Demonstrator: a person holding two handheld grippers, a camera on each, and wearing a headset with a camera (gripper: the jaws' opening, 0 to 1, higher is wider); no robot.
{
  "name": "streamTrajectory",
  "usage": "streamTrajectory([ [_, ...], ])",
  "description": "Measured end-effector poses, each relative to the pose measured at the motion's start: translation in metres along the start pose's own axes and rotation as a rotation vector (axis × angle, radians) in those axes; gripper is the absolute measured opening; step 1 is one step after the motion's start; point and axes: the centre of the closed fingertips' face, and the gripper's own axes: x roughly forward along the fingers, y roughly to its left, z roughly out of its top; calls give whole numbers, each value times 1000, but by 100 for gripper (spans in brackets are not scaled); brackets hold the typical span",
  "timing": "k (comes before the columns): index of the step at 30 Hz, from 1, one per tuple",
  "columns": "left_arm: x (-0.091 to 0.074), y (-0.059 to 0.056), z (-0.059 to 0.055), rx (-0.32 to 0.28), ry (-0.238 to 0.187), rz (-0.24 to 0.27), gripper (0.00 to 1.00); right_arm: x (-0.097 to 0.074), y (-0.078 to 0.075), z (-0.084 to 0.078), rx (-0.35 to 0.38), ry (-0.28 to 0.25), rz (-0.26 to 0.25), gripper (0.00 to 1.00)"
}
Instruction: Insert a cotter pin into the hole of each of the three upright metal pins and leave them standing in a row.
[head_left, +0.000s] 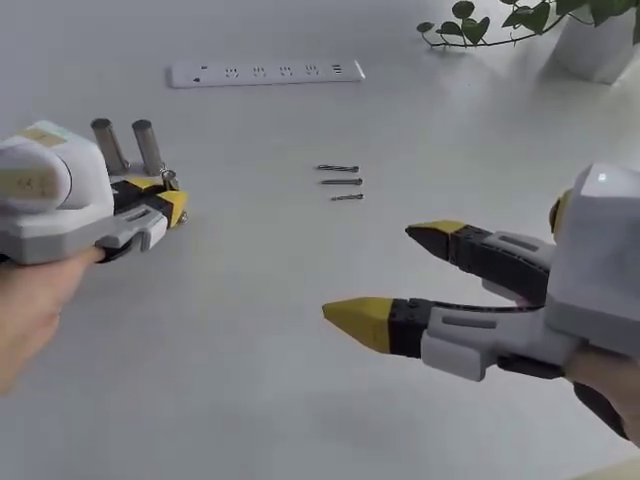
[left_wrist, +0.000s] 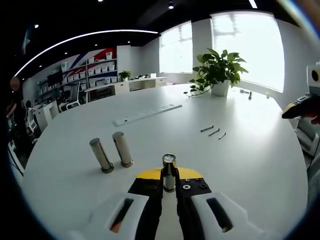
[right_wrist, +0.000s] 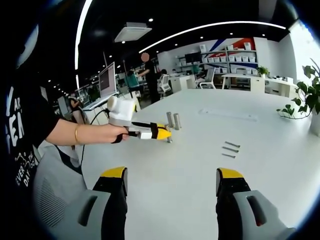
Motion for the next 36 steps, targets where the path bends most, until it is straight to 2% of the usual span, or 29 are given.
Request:
streamTrajectory([
  [5, -8, -14, -2, 13, 6, -12, 7, -4, -1, -1, -1, -1, -4, 70],
  [12, -23, -38, -10, 2, 2, -22, 7, -8, 0, -2, -5, 2, -10, 70],
  [16, -30, -53, -12, 8, 1, -47, 7, -10, 4, -3, -12, 11, -3, 70],
  [29, -37, -83, -21, 22, 7, -80, 7, -15, 9, -3, -26, 11, -3, 70],
  [36, -35, -90, -25, 29, 9, -98, 7, -17, 7, -5, -27, 11, -6, 70],
])
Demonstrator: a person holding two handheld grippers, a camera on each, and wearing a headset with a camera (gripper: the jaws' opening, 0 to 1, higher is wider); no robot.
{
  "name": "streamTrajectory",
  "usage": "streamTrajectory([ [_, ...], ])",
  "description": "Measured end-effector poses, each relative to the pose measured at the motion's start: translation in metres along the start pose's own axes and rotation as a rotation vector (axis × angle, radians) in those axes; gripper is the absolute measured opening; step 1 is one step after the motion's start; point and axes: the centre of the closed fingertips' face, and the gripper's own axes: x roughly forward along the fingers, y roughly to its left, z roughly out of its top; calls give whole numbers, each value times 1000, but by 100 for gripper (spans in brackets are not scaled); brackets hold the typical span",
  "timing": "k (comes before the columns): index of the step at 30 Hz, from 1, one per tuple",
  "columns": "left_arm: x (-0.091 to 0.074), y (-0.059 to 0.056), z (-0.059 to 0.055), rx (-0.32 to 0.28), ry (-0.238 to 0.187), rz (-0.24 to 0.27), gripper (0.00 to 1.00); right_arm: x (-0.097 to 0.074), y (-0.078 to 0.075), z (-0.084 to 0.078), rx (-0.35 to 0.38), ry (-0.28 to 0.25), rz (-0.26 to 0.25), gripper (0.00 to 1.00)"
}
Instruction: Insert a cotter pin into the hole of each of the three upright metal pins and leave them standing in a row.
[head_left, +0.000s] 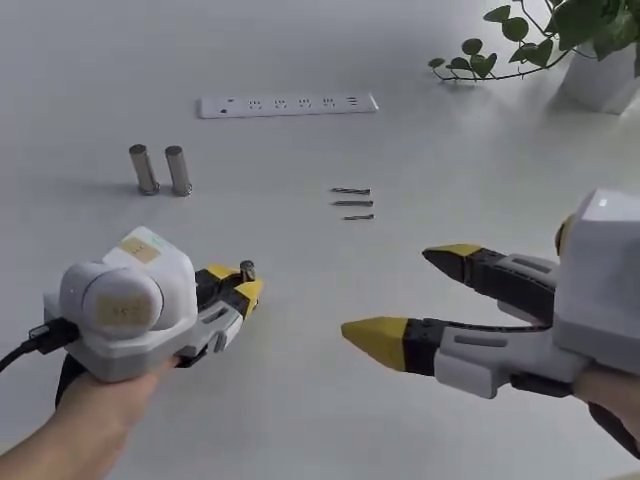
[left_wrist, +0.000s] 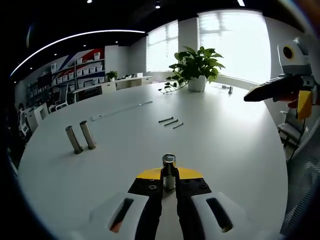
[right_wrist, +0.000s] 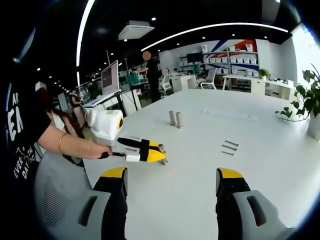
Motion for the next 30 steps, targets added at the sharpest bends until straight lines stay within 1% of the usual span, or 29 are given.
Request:
streamTrajectory([
  [5, 3, -2, -2, 0, 0, -7, 7, -1, 0, -2, 2, 5, -2, 70],
  [7, 6, -2, -1, 3, -6, -11, 7, -1, 0, -2, 2, 8, -3, 69],
  [14, 6, -3, 0, 6, -12, -18, 7, 0, 0, -2, 1, 11, -4, 69],
  [16, 6, -2, 1, -9, -11, -18, 7, 0, 1, -2, 2, 11, -4, 69],
  [19, 6, -2, 1, -3, -12, -20, 7, 1, 2, -1, -2, 12, -2, 69],
  [20, 7, -2, 0, -50, -14, -28, 7, 1, 2, -1, -4, 13, -2, 69],
  [21, 7, -1, 1, -50, -14, -32, 8, 2, 2, -2, -4, 14, -1, 69],
  [23, 7, 1, 1, -16, -11, -25, 8, 2, 3, -2, -5, 16, 1, 69],
  [24, 7, -1, 1, 9, -10, -27, 8, 3, 2, -2, -7, 19, 0, 69],
  [27, 6, -3, 0, -7, -9, -33, 11, 3, 1, -2, -9, 17, -4, 68],
  [30, 6, -2, -2, 9, -1, -30, 14, 3, 0, -1, -7, 16, -6, 68],
])
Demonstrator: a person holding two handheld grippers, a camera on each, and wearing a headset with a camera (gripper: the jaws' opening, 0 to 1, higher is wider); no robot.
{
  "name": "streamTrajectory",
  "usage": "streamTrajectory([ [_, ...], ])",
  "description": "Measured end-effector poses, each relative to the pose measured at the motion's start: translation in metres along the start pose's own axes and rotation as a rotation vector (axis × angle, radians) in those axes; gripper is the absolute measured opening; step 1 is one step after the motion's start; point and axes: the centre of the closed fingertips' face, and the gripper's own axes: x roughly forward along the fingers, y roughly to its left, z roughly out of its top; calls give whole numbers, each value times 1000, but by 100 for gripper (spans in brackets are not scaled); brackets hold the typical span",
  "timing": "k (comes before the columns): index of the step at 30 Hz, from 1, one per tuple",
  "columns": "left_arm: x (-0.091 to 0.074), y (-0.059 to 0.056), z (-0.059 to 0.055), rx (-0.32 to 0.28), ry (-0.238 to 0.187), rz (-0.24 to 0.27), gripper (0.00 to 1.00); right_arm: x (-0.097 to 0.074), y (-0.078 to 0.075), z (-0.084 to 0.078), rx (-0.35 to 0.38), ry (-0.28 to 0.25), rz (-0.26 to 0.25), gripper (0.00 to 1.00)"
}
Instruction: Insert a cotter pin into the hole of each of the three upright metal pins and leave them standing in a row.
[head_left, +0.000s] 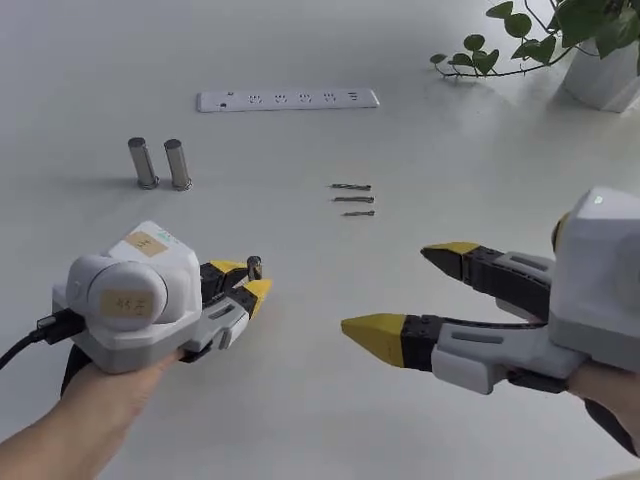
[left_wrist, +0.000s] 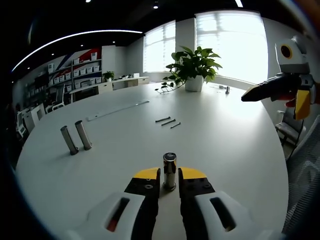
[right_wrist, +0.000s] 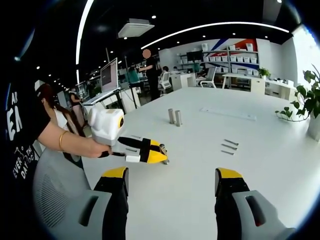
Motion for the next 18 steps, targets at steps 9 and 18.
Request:
streamTrajectory([
  [9, -8, -2, 7, 14, -14, -15, 27, 4, -14, 5, -5, 6, -8, 62],
  [18, -22, -5, 15, 0, -13, -37, 43, 19, -54, 5, -25, 70, -65, 52],
])
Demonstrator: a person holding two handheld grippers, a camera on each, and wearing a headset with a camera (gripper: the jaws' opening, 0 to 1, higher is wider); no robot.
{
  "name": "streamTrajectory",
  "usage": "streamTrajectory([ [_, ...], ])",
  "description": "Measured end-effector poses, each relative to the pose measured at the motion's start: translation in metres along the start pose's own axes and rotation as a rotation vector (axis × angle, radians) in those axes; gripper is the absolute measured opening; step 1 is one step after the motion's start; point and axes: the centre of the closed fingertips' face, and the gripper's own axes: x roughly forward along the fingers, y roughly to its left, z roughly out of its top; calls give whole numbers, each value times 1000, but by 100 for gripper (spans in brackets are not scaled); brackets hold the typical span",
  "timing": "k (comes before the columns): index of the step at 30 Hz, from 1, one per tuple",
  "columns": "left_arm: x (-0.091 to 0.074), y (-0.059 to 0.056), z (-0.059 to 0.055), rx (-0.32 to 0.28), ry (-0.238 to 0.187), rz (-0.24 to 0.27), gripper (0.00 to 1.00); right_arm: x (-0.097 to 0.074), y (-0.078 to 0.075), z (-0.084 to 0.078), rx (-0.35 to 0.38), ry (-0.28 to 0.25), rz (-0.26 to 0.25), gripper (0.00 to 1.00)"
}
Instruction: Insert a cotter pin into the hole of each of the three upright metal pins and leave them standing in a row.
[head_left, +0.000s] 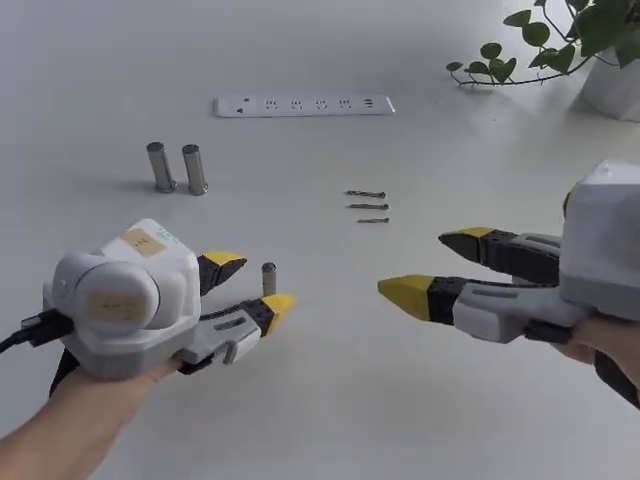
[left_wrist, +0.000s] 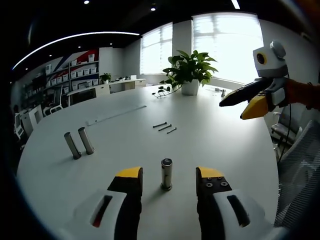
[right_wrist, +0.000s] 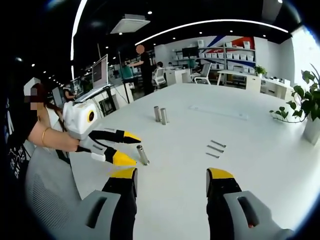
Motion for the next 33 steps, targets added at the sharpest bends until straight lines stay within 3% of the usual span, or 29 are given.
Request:
streamTrajectory([
  [6, -9, -5, 3, -11, 1, -11, 55, 19, -21, 4, -25, 24, -13, 43],
  [12, -16, -8, 9, 3, -7, -19, 62, 38, -33, 5, -17, 46, 15, 36],
  [20, -23, -11, 11, 4, -19, -19, 73, 62, -49, 2, -35, 111, 55, 32],
  [27, -29, -11, 12, -6, -24, -12, 82, 73, -57, -3, -98, 177, 83, 30],
  [33, -34, -9, 9, -2, -7, 9, 83, 84, -65, -9, -208, 268, 104, 27],
])
